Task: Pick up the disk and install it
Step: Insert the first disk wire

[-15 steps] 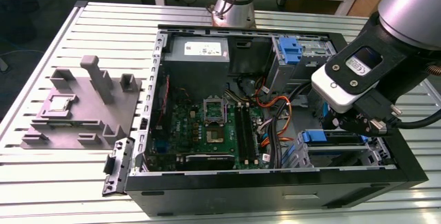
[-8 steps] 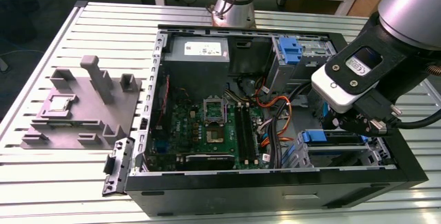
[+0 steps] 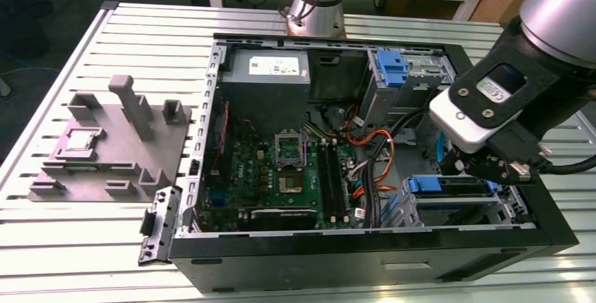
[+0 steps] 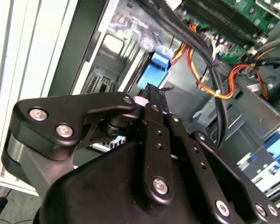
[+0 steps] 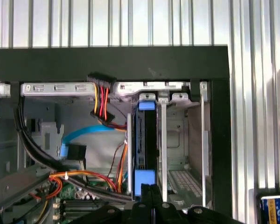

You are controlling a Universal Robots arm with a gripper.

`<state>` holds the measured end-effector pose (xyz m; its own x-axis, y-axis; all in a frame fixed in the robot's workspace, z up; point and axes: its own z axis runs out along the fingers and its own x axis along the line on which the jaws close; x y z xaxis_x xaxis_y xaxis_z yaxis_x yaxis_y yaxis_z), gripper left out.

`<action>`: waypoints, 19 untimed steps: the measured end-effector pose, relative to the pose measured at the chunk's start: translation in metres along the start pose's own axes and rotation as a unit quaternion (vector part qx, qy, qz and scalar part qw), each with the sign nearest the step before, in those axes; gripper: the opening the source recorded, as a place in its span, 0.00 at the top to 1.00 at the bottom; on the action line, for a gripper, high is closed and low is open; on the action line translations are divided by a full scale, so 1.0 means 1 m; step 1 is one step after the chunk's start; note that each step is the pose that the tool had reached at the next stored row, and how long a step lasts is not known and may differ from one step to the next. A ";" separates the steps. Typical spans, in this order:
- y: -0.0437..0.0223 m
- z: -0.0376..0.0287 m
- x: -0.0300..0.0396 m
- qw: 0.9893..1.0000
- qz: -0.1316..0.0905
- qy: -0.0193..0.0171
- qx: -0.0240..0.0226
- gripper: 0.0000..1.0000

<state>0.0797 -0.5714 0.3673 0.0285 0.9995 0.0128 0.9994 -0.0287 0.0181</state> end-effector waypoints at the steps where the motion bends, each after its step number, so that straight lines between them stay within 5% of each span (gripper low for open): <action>1: 0.0045 0.0002 0.0002 1.000 0.000 0.000 0.000 0.90; 3: 0.0121 0.0004 0.0004 1.000 0.000 0.000 0.000 0.90; 6: 0.0142 -0.0002 0.0005 1.000 -0.001 0.000 0.000 0.90; 12: 0.0145 -0.0150 0.0007 1.000 -0.003 0.000 0.000 0.90; 19: 0.0152 -0.0146 0.0007 0.999 -0.054 0.001 0.001 0.90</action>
<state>0.0947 -0.5714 0.3823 -0.0789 0.9968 0.0128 0.9967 0.0787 0.0180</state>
